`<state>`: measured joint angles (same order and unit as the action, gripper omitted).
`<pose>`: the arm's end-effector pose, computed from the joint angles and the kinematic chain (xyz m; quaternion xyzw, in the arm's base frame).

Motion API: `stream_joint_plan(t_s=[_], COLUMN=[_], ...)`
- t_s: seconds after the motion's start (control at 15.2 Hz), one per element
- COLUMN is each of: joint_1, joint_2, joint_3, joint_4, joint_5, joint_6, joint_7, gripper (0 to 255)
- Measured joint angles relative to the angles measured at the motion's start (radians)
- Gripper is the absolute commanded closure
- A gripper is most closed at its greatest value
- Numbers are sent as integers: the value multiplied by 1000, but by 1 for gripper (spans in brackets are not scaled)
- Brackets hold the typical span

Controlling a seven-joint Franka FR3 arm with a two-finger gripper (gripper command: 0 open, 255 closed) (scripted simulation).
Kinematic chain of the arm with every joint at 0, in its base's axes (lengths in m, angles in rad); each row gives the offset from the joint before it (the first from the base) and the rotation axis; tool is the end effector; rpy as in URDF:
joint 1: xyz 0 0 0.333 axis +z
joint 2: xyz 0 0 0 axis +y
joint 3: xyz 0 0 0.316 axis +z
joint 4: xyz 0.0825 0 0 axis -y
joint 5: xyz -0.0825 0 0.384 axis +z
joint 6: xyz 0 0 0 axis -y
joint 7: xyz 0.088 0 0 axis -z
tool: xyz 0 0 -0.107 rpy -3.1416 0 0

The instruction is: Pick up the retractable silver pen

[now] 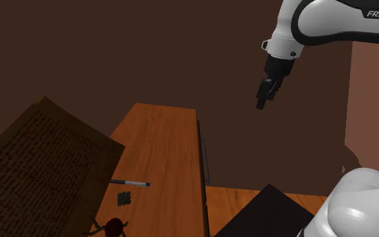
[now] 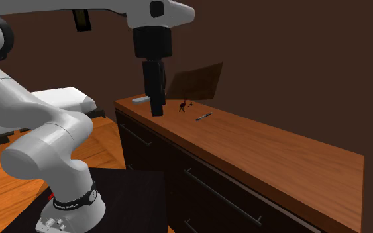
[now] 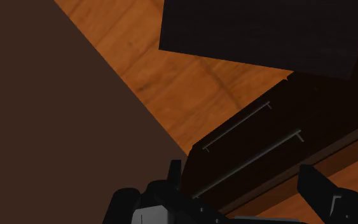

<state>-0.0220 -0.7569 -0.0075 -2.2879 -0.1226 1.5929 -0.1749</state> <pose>0.3173 -0.0230 0.6164 0.9951 0.0729 0.0248 0.0615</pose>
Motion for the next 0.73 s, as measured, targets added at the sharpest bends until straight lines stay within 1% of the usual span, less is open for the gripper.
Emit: stream_joint_plan(t_s=[0.2,0.59,0.73], joint_1=[15,78,97], joint_2=[21,133,195], joint_3=[14,68,86], joint_4=[-3,4,29], joint_5=[14,69,85], joint_6=[18,105,136], joint_7=[5,9,8], gripper=[0,0,0])
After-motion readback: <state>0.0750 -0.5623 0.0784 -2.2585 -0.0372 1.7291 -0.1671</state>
